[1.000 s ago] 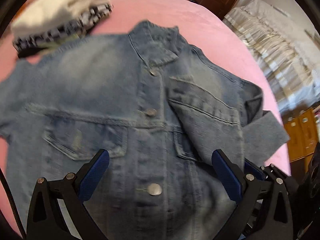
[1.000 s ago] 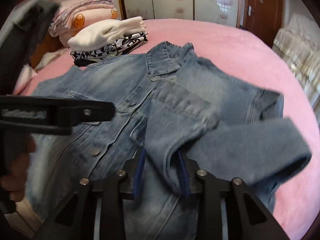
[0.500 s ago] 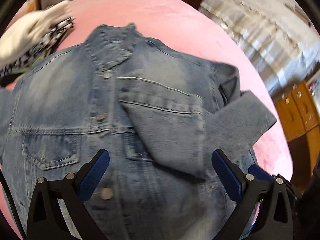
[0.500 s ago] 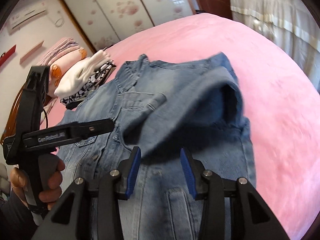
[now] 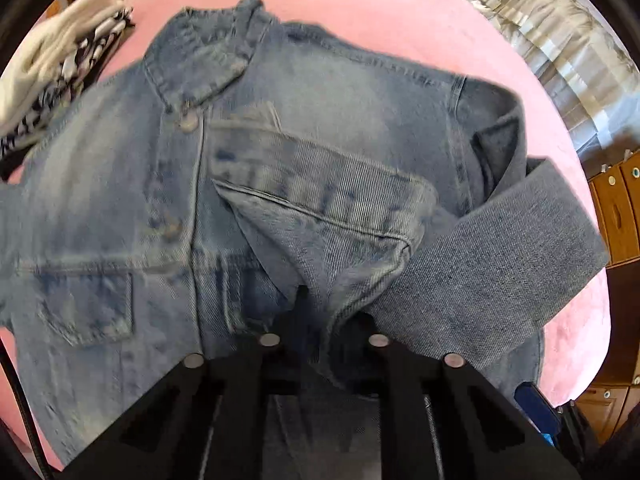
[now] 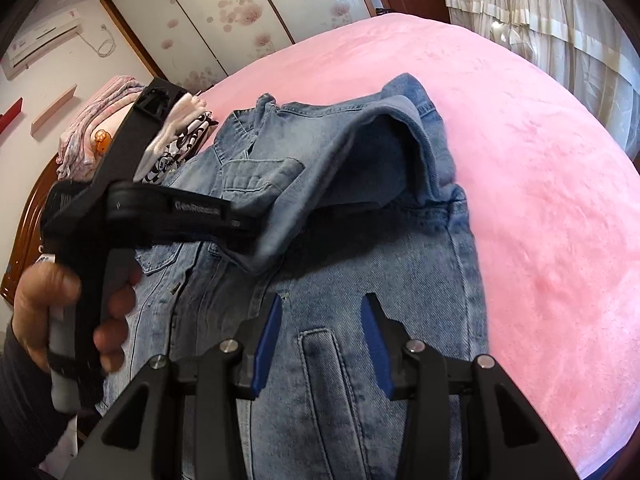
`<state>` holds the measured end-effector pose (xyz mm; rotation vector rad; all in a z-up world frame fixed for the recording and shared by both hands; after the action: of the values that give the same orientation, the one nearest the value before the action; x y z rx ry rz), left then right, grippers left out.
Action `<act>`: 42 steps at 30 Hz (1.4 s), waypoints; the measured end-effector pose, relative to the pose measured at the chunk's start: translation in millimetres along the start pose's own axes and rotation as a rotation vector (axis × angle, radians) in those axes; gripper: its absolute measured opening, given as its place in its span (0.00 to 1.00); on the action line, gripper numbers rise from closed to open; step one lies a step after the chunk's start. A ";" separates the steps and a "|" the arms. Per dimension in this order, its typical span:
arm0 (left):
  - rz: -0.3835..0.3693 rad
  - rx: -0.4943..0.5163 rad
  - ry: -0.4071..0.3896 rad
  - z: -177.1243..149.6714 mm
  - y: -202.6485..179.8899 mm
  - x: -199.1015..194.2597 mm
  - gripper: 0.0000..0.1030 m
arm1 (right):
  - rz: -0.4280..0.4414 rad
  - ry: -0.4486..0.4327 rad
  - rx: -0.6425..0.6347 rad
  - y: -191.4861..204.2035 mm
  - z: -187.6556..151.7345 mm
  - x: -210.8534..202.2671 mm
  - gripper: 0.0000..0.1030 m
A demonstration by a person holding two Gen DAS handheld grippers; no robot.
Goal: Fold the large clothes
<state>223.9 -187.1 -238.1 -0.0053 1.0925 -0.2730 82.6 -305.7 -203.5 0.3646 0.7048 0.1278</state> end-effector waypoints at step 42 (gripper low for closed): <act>-0.334 -0.447 -0.143 13.9 208.4 -12.9 0.71 | -0.028 -0.024 -0.139 23.1 70.5 28.7 0.44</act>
<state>275.6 15.4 -249.2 -0.6022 0.9883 -0.3171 150.5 -297.5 -163.0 0.2232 0.6729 0.1452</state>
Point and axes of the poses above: each gripper's, at about its wrist camera, not at the fingertips, and x roughly the way its jaws point, y to its left, z to its top, the point moved 8 cm from there along x, roughly the way its jaws point, and after that the axes turned 13 degrees about -y, right-handed, at the moved point
